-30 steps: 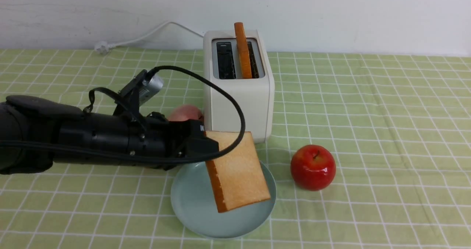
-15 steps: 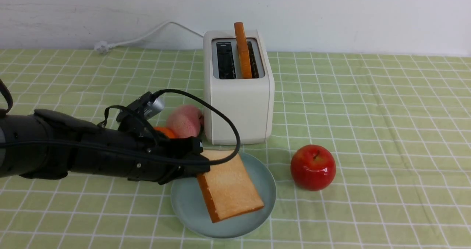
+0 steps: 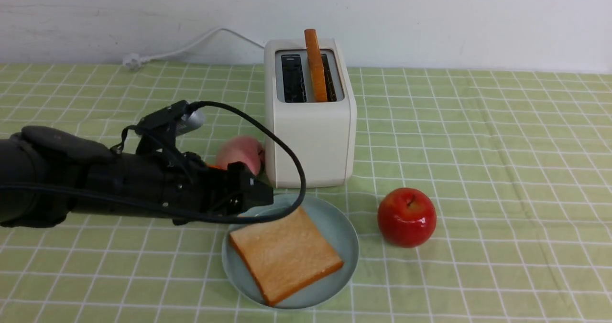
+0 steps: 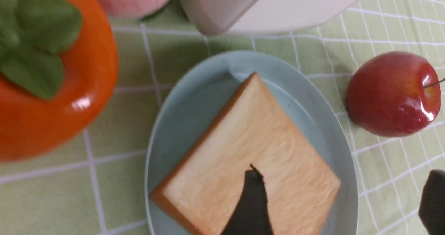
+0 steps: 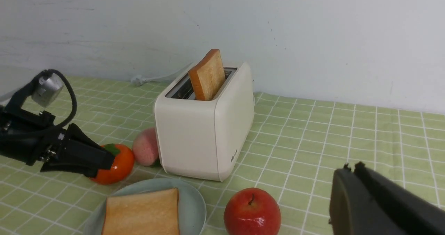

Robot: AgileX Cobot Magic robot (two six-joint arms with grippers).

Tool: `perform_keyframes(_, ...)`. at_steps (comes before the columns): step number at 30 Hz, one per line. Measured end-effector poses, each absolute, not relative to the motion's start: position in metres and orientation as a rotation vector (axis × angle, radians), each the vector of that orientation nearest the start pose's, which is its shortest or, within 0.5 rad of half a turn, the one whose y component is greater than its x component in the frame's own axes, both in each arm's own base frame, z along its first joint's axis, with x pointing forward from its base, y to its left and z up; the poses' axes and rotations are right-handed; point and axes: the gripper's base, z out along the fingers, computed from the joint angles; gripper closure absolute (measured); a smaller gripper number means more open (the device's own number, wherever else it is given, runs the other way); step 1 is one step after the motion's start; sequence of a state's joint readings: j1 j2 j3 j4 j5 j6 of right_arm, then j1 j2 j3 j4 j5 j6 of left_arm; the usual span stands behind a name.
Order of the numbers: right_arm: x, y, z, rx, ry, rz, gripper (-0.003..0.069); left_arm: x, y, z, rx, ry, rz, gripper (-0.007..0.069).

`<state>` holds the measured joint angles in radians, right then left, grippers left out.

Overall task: Take toasted bread from bread machine on green coffee tablecloth place on plate.
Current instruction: 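Place the slice of bread on the plate with the left gripper, then grasp the toast slice in the toaster and pull it up out of the slot with the right gripper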

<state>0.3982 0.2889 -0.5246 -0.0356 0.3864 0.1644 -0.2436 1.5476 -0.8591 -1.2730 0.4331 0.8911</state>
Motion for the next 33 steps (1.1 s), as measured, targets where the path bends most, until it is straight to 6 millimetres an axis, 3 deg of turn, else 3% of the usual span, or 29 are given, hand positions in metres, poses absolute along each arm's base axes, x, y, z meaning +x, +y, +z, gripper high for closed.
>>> perform_keyframes(7,0.058,0.023,0.335,-0.209,1.635,0.394,0.0657,0.284,-0.108,0.254,0.152,2.268,-0.749,0.0021)
perform_keyframes(10,0.058,0.023,0.335,-0.209,1.635,0.394,0.0657,0.274,-0.105,0.274,0.203,2.203,-0.724,0.0079)
perform_keyframes(13,0.058,0.023,0.335,-0.209,1.635,0.394,0.0657,0.253,-0.099,0.306,0.278,2.087,-0.686,0.0238)
perform_keyframes(14,0.058,0.023,0.335,-0.209,1.635,0.394,0.0657,0.253,-0.099,0.306,0.281,2.088,-0.684,0.0251)
perform_keyframes(15,0.058,0.023,0.335,-0.209,1.638,0.394,0.0657,0.239,-0.096,0.324,0.323,2.024,-0.663,0.0380)
perform_keyframes(16,0.058,0.023,0.335,-0.209,1.641,0.394,0.0657,0.232,-0.094,0.331,0.346,1.996,-0.652,0.0426)
perform_keyframes(18,0.058,0.023,0.333,-0.211,1.665,0.392,0.0657,0.212,-0.090,0.348,0.420,1.929,-0.627,0.0596)
perform_keyframes(19,0.057,0.023,0.333,-0.212,1.682,0.389,0.0657,0.204,-0.089,0.354,0.451,1.908,-0.617,0.0627)
perform_keyframes(22,0.058,0.023,0.338,-0.218,1.751,0.376,0.0657,0.175,-0.083,0.372,0.494,1.816,-0.597,0.0638)
perform_keyframes(23,0.059,0.023,0.339,-0.219,1.760,0.374,0.0657,0.175,-0.083,0.371,0.495,1.818,-0.596,0.0638)
perform_keyframes(24,0.061,0.024,0.346,-0.223,1.809,0.365,0.0657,0.158,-0.078,0.376,0.495,1.768,-0.583,0.0638)
perform_keyframes(27,0.066,0.027,0.357,-0.230,1.900,0.361,0.0656,0.131,-0.069,0.377,0.469,1.687,-0.552,0.0638)
perform_keyframes(33,0.087,0.041,0.367,-0.290,2.076,0.378,0.0655,0.085,-0.053,0.353,0.419,1.589,-0.514,0.0638)
